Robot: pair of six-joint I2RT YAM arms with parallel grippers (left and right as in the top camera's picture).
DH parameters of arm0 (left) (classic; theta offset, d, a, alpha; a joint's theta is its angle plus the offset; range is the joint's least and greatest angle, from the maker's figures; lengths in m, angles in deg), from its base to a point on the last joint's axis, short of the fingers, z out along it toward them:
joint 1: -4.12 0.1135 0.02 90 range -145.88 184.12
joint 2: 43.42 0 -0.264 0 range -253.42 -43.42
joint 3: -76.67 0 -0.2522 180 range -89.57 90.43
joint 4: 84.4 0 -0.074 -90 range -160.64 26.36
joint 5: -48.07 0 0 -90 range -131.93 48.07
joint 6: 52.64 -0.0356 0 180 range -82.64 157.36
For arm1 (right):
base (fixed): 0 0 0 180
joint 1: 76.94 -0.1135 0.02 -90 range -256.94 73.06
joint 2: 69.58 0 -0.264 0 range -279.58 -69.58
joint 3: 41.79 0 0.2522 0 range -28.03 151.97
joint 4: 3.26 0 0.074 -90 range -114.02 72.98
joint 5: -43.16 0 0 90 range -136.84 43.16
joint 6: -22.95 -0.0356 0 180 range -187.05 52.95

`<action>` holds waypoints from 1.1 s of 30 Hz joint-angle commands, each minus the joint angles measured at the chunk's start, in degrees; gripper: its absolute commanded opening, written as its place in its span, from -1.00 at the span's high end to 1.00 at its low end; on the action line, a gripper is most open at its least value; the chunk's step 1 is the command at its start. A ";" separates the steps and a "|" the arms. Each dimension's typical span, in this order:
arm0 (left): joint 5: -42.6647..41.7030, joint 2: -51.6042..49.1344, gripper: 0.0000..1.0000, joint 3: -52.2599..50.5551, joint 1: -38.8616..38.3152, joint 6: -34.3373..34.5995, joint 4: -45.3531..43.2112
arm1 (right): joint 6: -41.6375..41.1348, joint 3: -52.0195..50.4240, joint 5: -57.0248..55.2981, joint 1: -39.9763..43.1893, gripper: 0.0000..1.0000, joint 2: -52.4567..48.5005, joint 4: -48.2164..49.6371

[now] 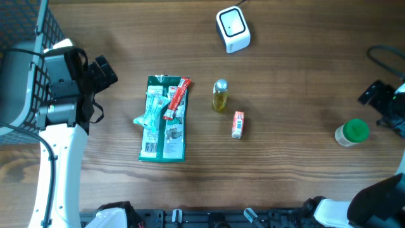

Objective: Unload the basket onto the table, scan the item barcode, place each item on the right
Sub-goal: 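Lower the jar onto the table and open the right gripper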

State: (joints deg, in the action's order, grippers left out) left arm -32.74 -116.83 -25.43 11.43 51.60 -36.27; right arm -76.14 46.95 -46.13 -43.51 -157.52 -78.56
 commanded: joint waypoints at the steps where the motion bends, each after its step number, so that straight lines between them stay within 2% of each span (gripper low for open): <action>1: 0.52 -0.11 -1.00 0.44 0.37 -0.50 -0.22 | 11.15 -4.63 4.13 -0.37 -0.99 -0.90 2.38; 14: 0.52 -0.11 -1.00 0.44 0.37 -0.50 -0.20 | 24.22 -14.47 3.08 -0.37 -0.99 -1.22 12.76; 17: 0.52 -0.11 -1.00 0.44 0.37 -0.50 -0.22 | 24.15 -16.06 1.40 -0.37 -0.96 -1.22 15.28; 19: 0.52 -0.11 -1.00 0.44 0.37 -0.50 -0.20 | 23.78 -17.16 0.68 -0.35 -0.86 -1.33 16.92; 26: 0.52 -0.11 -1.00 0.44 0.37 -0.50 -0.20 | 21.00 -21.33 0.61 -0.37 -0.82 -1.86 21.46; 29: 0.52 -0.11 -1.00 0.44 0.37 -0.50 -0.20 | 21.00 -21.33 4.15 -0.37 -0.74 -1.86 21.66; 33: 0.52 -0.11 -1.00 0.44 0.37 -0.50 -0.20 | 20.83 -21.33 5.73 -0.35 -0.48 -1.86 21.70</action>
State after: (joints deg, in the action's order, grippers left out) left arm -32.74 -116.83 -25.43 11.43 51.60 -36.27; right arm -54.87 25.78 -43.07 -43.51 -158.68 -57.12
